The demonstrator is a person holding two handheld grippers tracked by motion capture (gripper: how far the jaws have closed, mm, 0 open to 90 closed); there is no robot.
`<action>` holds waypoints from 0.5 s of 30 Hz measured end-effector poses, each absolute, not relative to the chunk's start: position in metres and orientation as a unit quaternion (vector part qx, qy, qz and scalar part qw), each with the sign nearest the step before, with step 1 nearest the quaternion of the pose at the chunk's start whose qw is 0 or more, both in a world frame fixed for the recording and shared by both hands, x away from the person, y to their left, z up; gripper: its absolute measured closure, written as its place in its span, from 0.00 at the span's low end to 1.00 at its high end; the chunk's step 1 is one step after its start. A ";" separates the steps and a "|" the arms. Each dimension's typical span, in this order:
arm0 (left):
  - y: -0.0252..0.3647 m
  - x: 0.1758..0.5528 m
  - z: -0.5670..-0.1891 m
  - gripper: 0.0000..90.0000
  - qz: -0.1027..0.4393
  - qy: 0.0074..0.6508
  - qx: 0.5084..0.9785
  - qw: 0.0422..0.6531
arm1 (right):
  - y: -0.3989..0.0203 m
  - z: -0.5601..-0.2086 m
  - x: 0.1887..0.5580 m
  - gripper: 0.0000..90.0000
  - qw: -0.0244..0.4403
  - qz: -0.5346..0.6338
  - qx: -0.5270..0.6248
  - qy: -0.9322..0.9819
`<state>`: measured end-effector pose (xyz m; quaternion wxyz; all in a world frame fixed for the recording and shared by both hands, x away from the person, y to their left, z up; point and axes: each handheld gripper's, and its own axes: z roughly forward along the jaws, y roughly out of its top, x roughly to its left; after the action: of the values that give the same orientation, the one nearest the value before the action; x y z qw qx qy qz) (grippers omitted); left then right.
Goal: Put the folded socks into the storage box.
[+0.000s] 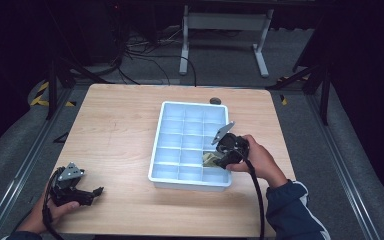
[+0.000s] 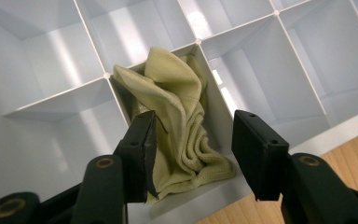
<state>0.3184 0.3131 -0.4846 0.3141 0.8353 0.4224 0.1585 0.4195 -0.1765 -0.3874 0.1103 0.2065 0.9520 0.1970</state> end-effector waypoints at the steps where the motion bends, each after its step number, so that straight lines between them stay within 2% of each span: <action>1: 0.313 0.318 -0.485 0.00 0.158 0.422 0.835 0.314 | -0.177 -0.387 0.419 0.56 0.110 0.197 0.207 0.952; 15: 0.313 0.318 -0.485 0.00 0.159 0.422 0.835 0.314 | -0.190 -0.377 0.400 0.43 0.157 0.251 0.217 0.930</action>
<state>0.3184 0.3131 -0.4845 0.3142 0.8353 0.4225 0.1585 0.3996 -0.1900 -0.3767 0.1569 0.2170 0.9302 0.2508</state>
